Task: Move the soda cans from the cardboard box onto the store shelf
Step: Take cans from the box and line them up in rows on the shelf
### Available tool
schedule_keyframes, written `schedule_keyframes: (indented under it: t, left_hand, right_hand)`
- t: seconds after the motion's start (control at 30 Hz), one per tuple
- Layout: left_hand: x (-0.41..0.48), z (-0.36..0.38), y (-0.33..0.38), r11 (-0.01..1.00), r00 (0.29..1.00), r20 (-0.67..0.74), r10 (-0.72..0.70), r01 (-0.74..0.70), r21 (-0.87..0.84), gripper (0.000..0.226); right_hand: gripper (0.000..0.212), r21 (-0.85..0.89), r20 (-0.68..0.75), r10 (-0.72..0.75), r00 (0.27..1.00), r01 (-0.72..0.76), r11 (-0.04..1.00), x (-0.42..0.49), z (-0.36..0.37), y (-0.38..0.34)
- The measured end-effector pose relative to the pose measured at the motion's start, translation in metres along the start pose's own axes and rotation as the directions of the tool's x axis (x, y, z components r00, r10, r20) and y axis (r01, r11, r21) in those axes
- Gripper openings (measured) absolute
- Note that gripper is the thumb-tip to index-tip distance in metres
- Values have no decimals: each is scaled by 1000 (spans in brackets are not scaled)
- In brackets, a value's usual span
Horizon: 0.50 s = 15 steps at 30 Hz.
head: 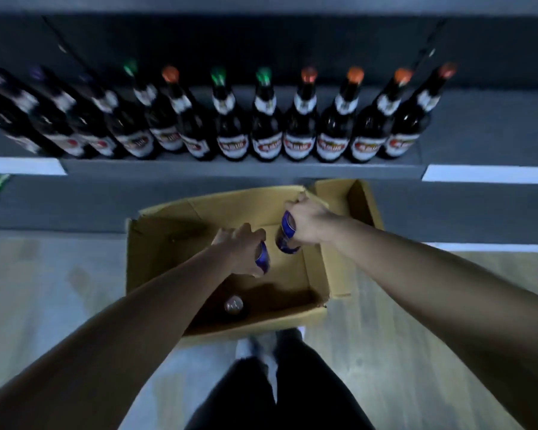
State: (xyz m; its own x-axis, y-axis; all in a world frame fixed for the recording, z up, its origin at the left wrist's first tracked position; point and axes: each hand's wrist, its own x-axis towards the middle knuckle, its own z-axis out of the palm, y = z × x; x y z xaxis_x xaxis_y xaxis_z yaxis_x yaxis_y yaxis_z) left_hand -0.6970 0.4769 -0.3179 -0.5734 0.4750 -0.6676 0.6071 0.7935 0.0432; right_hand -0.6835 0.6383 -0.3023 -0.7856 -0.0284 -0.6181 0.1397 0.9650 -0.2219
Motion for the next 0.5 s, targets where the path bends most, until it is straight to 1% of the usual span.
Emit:
schedule_keyframes:
  t: [0.07,0.13,0.2,0.27,0.37,0.43,0.5]
  left_hand:
    - [-26,-49,-9,1000,1000,-10,7,-7,2,68]
    - [-52,-101,-14,997,997,-47,55,-52,51,66]
    - [-79,-149,-18,992,988,-111,107,-99,77,65]
    - [-107,-196,-21,986,970,-189,153,-136,100,62]
    - [-151,-260,-22,972,935,-288,207,-164,166,61]
    - [-179,-298,-20,963,905,-348,246,-189,191,60]
    - [-201,-334,-18,958,868,-410,282,-228,176,57]
  right_hand:
    - [79,-64,-6,-10,1000,10,998,-21,-45,-15]
    - [80,-128,-4,-15,1000,15,992,-42,-92,-33]
    - [72,-159,-28,-29,999,24,987,-66,-138,-49]
    - [60,-153,-93,-33,995,19,988,-92,-185,-60]
    - [51,-122,-226,-23,974,-5,993,-138,-248,-68]
    - [44,-81,-319,-6,948,-21,996,-167,-284,-70]
    - [40,-23,-410,21,912,-33,999,-193,-316,-68]
